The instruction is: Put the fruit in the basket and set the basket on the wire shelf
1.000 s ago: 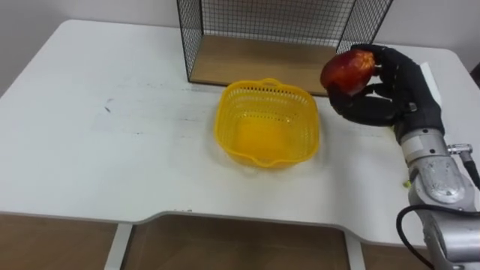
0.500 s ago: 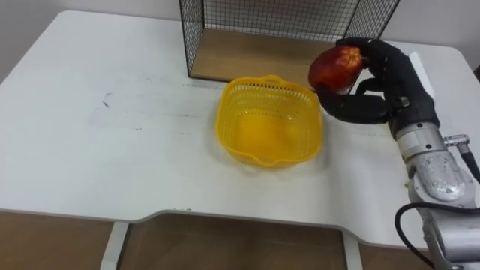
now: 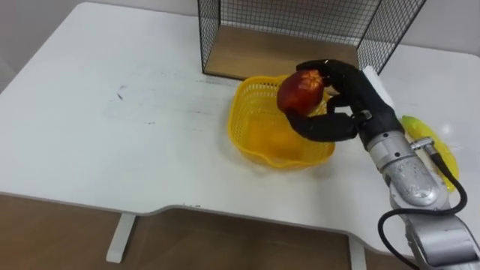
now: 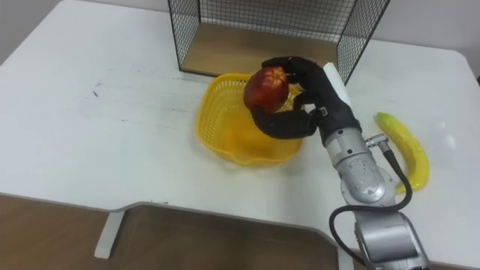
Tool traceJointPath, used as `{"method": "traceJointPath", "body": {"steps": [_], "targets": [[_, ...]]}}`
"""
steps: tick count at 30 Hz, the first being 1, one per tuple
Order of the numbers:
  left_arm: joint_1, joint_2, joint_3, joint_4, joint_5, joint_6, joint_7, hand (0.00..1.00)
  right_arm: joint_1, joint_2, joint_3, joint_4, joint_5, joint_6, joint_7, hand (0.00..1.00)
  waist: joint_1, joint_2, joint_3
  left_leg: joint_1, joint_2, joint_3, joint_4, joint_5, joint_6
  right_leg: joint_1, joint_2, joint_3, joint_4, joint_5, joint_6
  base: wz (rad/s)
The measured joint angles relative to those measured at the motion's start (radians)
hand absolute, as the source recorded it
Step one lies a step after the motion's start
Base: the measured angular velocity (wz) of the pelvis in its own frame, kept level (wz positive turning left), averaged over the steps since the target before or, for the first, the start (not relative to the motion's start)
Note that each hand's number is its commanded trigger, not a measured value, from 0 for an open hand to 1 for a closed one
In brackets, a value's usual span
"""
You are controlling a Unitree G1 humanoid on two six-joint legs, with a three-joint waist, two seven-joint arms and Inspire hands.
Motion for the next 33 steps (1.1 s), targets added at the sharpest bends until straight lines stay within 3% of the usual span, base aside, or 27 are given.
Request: {"method": "traceJointPath", "body": {"steps": [1, 2, 3, 12, 33], "targets": [[0.0, -0.001, 0.0, 0.001, 0.0, 0.002, 0.0, 0.0, 0.0, 0.001, 0.0, 0.0, -0.003, 0.0, 0.006, 0.99, 0.0, 0.002, 0.0009, -0.002, 0.0, -0.001, 0.003, 0.0, 0.0, 0.0, 0.0, -0.002, 0.001, 0.0, 0.0, 0.04], [0.0, -0.001, 0.0, 0.001, 0.0, 0.003, 0.0, 0.0, 0.0, 0.001, 0.0, 0.0, -0.006, 0.001, 0.009, 0.31, 0.0, 0.003, 0.0009, -0.005, 0.0, -0.003, 0.005, 0.0, 0.0, 0.0, 0.0, -0.003, 0.001, 0.0, -0.001, 0.06], [-0.001, -0.001, 0.0, 0.001, 0.0, 0.007, 0.0, 0.0, 0.0, 0.001, 0.0, 0.0, -0.017, 0.004, 0.015, 0.0, -0.001, 0.004, 0.001, -0.009, 0.0, -0.006, 0.005, 0.0, 0.0, -0.002, 0.0, -0.006, 0.002, 0.001, -0.002, 0.09], [0.009, -0.001, 0.0, 0.001, 0.001, 0.038, -0.002, 0.0, 0.0, 0.001, 0.0, 0.0, -0.074, 0.008, 0.04, 0.0, 0.0, 0.012, -0.0037, -0.021, 0.0, -0.013, 0.008, 0.0, 0.0, -0.011, 0.0, -0.017, 0.007, 0.002, -0.003, 0.02], [0.008, -0.001, 0.0, 0.002, 0.008, 0.04, -0.001, 0.0, 0.0, 0.004, -0.001, 0.001, -0.077, 0.028, 0.04, 0.0, 0.0, 0.013, -0.0049, -0.018, 0.0, -0.012, 0.006, 0.0, 0.0, -0.01, 0.0, -0.017, 0.008, 0.002, -0.003, 0.0]]}}
